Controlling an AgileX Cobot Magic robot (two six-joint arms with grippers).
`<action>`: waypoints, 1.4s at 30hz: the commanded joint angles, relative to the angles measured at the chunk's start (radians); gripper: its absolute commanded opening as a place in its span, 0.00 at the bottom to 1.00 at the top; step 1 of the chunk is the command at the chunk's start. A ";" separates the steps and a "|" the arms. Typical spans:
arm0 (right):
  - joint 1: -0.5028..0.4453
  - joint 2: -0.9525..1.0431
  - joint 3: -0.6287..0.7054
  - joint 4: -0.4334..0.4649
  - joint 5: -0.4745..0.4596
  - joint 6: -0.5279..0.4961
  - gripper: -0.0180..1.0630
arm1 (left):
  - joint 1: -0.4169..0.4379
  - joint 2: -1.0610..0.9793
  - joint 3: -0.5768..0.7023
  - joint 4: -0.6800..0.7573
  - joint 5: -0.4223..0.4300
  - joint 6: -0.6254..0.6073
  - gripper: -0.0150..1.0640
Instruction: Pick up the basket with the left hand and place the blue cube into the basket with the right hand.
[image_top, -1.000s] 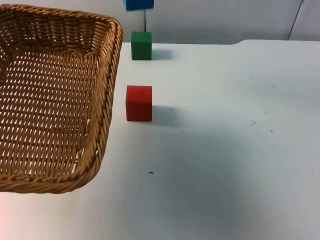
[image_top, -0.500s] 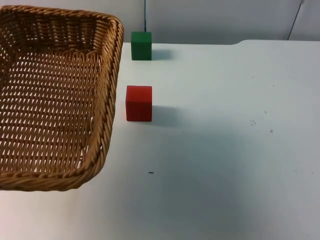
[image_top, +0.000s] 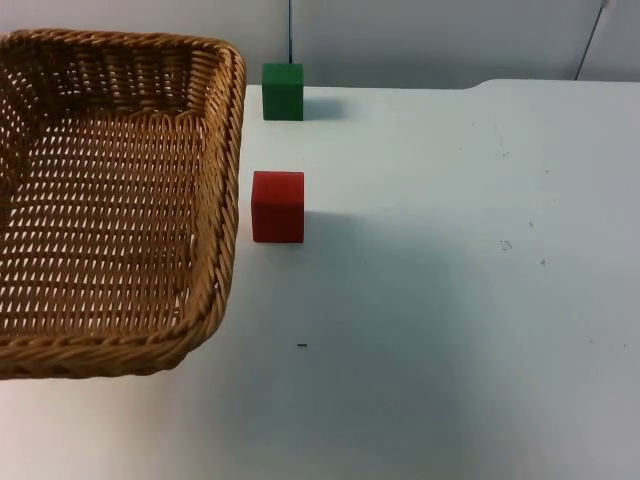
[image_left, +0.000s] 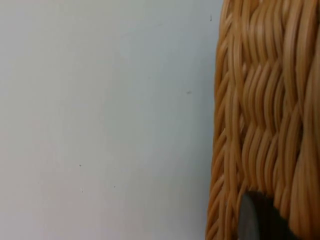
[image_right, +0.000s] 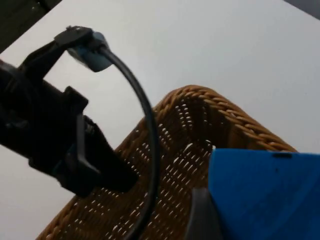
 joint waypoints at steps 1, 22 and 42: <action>0.017 0.011 0.014 0.024 -0.012 -0.011 0.01 | -0.003 0.002 -0.007 -0.034 0.013 -0.004 0.01; 0.029 0.037 0.459 0.049 -0.361 -0.025 0.01 | -0.003 0.005 -0.007 -0.029 0.015 0.000 0.01; 0.029 0.038 0.459 0.042 -0.371 -0.025 0.61 | -0.003 0.005 -0.007 -0.029 0.024 0.000 0.01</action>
